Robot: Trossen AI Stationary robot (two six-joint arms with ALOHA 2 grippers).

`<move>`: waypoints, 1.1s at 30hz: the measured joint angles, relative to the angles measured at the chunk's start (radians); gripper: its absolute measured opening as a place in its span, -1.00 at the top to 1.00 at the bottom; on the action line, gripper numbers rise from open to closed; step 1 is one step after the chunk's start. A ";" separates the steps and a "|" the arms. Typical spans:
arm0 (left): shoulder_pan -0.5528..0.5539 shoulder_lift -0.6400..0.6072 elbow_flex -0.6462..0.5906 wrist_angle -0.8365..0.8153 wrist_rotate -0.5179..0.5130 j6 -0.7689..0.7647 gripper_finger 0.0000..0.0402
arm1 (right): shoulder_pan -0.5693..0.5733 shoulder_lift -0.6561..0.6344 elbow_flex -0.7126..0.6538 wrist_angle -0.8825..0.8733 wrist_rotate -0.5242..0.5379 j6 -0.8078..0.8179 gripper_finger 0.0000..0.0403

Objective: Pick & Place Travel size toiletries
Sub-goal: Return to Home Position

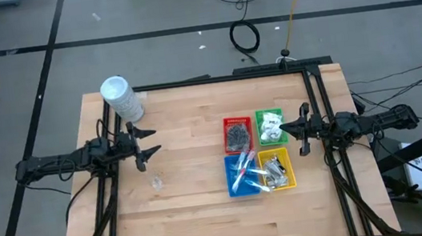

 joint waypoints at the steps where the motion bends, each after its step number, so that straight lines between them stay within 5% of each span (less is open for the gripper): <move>1: 0.000 0.000 0.000 0.000 0.000 0.000 -0.40 | 0.000 0.000 0.000 0.000 0.000 0.000 1.00; 33: 0.000 0.000 0.000 0.000 0.000 0.000 -0.41 | 0.000 0.000 0.000 0.000 0.000 0.000 1.00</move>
